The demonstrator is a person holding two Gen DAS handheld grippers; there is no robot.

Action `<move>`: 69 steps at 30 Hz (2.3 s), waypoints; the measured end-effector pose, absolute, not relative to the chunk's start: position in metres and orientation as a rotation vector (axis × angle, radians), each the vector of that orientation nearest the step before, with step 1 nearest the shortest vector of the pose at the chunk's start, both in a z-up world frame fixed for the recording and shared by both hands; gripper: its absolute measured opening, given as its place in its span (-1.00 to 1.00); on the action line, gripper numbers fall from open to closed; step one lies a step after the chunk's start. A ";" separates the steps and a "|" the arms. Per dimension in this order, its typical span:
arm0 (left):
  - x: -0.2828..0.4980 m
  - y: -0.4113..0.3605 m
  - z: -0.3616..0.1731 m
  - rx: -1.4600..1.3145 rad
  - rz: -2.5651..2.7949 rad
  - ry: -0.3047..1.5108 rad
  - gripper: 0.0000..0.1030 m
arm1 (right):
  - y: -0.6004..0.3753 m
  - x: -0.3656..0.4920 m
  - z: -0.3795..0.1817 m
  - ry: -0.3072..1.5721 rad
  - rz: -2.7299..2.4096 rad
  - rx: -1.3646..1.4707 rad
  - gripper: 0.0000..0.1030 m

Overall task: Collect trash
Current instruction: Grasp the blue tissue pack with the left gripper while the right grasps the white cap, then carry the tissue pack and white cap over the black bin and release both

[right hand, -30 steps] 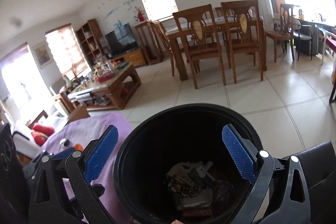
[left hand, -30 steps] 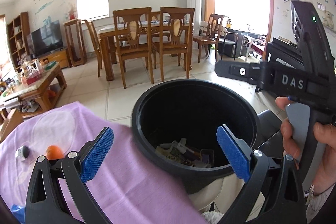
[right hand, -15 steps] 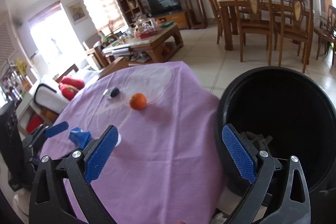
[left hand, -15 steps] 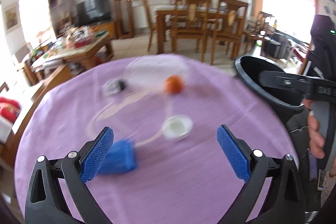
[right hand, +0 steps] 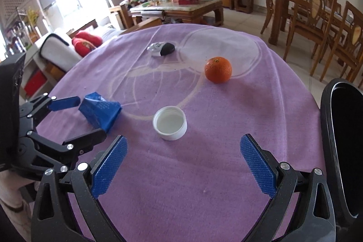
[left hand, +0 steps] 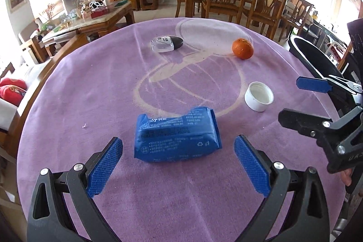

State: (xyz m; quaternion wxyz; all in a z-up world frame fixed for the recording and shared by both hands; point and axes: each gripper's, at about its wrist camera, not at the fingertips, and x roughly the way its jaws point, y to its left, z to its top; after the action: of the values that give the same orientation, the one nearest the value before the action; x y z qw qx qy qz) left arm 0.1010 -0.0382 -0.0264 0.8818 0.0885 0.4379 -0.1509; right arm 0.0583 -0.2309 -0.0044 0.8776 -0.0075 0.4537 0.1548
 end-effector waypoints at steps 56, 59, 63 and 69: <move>0.065 -0.255 0.052 0.067 -0.825 0.547 0.36 | -0.526 -0.037 0.101 0.497 0.076 0.475 -0.29; 0.066 -0.300 0.041 0.096 -0.884 0.566 0.36 | -0.569 -0.052 0.101 0.468 0.022 0.499 -0.29; 0.071 -0.346 0.029 0.134 -0.922 0.569 0.36 | -0.613 -0.063 0.091 0.451 -0.028 0.529 -0.29; 0.077 -0.379 0.013 0.158 -0.917 0.576 0.36 | -0.638 -0.054 0.070 0.463 -0.039 0.567 -0.29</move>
State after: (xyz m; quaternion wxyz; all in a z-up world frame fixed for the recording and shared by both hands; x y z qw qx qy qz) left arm 0.0766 -0.3795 0.0127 0.8539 0.0749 0.2739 -0.4361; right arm -0.0544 -0.6385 0.0698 0.9336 0.2771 0.2265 -0.0193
